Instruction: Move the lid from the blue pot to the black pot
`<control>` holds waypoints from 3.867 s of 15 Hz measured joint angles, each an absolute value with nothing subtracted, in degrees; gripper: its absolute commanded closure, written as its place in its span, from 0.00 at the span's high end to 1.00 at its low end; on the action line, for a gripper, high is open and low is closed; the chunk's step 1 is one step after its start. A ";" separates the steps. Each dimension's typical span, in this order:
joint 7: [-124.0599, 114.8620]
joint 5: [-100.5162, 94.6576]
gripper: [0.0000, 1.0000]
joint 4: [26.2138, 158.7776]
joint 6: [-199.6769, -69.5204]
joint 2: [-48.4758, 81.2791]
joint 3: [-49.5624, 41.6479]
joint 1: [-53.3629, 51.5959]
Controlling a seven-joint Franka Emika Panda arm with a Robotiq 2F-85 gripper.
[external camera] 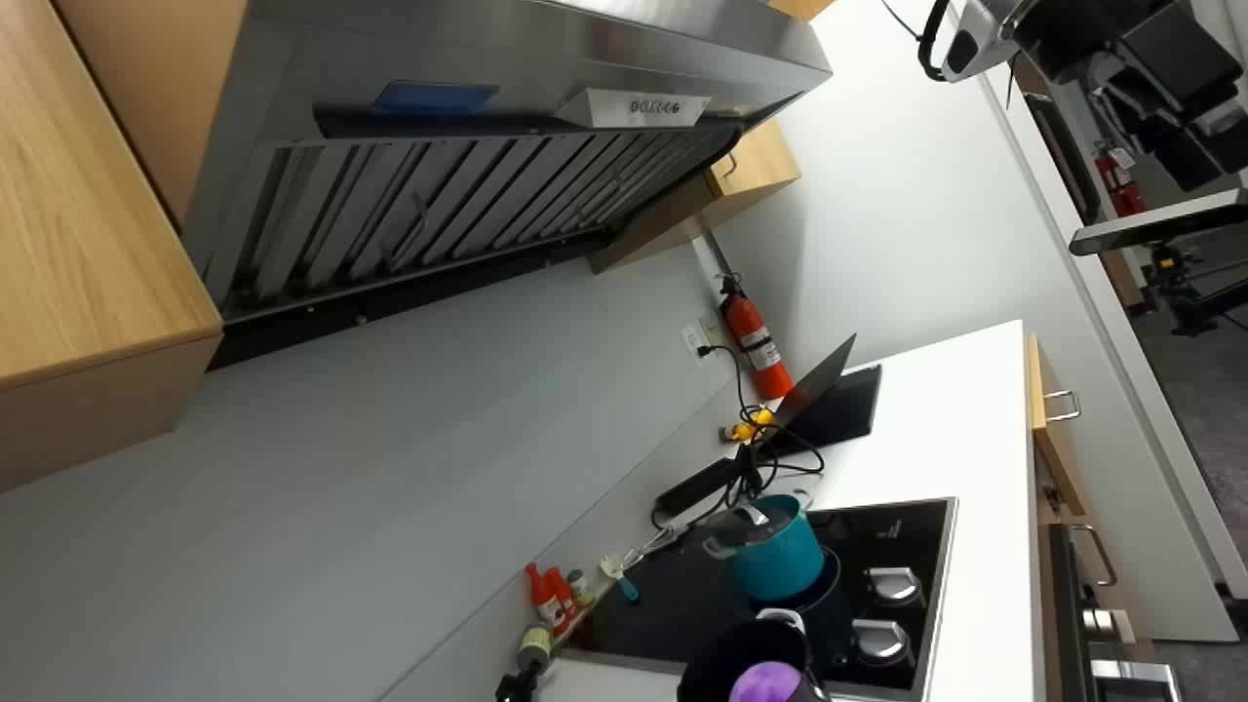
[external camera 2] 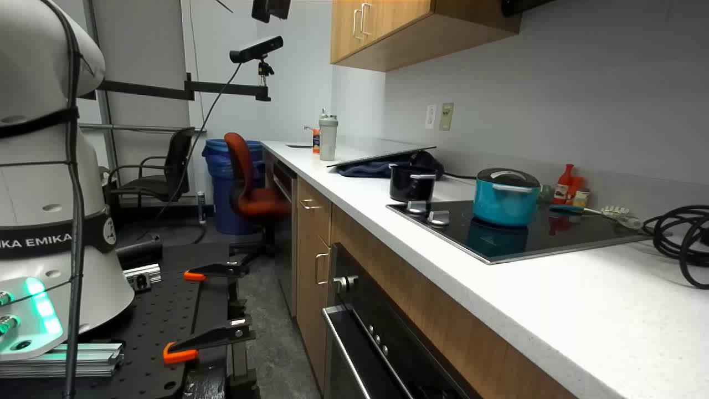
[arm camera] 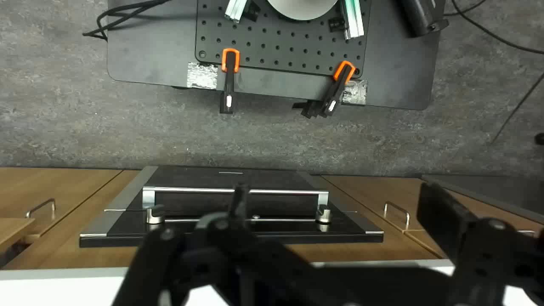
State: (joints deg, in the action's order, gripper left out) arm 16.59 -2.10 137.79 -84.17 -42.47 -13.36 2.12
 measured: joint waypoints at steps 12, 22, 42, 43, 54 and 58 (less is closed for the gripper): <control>16.59 -2.10 1.00 137.83 -84.19 -42.39 -13.36 2.12; 16.59 -2.10 1.00 137.84 -84.19 -42.37 -13.34 2.12; 16.60 -3.52 1.00 142.16 -100.12 -33.58 -6.26 -0.09; 16.60 -3.42 1.00 142.75 -102.69 -33.12 -6.11 -0.26; 16.27 -0.93 1.00 147.27 -135.99 -26.03 -5.84 -1.29; 15.57 1.56 1.00 147.11 -144.83 -23.27 -5.30 -2.72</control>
State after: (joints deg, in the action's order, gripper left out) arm 15.57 1.56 147.11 -144.83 -23.27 -5.30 -2.72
